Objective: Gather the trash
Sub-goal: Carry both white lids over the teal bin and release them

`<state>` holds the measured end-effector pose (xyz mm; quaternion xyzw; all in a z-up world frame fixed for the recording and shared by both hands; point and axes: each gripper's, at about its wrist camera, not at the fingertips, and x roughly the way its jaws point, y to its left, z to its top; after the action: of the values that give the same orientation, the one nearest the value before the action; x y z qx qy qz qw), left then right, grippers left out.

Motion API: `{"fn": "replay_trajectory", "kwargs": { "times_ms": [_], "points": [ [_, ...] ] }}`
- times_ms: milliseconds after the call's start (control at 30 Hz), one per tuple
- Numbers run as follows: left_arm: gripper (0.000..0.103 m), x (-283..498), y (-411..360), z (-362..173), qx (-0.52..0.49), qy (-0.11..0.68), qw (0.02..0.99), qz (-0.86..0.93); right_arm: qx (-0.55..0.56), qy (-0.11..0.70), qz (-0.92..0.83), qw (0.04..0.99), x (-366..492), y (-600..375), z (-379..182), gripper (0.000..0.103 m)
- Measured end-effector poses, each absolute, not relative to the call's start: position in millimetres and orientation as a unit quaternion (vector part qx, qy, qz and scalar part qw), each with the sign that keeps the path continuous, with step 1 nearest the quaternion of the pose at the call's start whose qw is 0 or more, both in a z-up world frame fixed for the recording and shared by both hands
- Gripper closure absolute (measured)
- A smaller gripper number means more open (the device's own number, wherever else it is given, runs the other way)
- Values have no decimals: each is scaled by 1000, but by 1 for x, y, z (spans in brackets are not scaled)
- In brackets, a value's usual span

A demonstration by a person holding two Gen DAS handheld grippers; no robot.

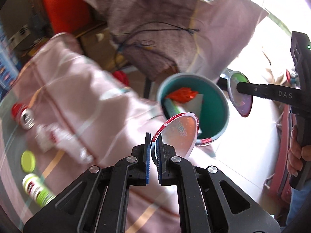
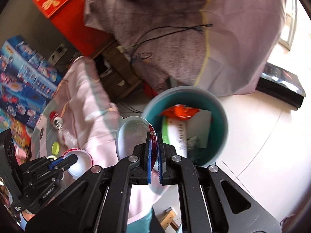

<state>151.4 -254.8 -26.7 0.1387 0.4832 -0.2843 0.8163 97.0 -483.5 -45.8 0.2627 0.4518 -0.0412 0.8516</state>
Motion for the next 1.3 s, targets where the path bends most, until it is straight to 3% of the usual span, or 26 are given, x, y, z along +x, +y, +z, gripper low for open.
{"fn": "replay_trajectory", "kwargs": {
  "times_ms": [667,767,800,833,900,1100,1200,1233,1300],
  "points": [
    [94,190,-367,-90,178,536,758,-326,300,482,-85,819,117,-540,-95,98],
    [71,191,-369,-94,181,537,759,-321,300,486,-88,816,118,-543,-99,98],
    [56,191,-367,-94,181,534,762,-319,300,487,-88,815,118,-543,-100,98],
    [49,190,-365,-92,182,530,765,-318,300,488,-88,815,119,-543,-101,98],
    [46,189,-360,-89,180,525,769,-317,299,490,-88,814,121,-542,-102,98],
    [27,187,-347,-82,169,522,774,-316,294,495,-82,814,127,-533,-103,94],
    [21,187,-338,-79,162,519,780,-311,298,498,-77,811,129,-529,-104,76],
    [19,187,-337,-78,159,520,781,-309,299,498,-77,810,129,-528,-104,62],
    [18,188,-332,-77,152,522,781,-307,295,497,-78,813,129,-524,-101,55]
  ]
}}
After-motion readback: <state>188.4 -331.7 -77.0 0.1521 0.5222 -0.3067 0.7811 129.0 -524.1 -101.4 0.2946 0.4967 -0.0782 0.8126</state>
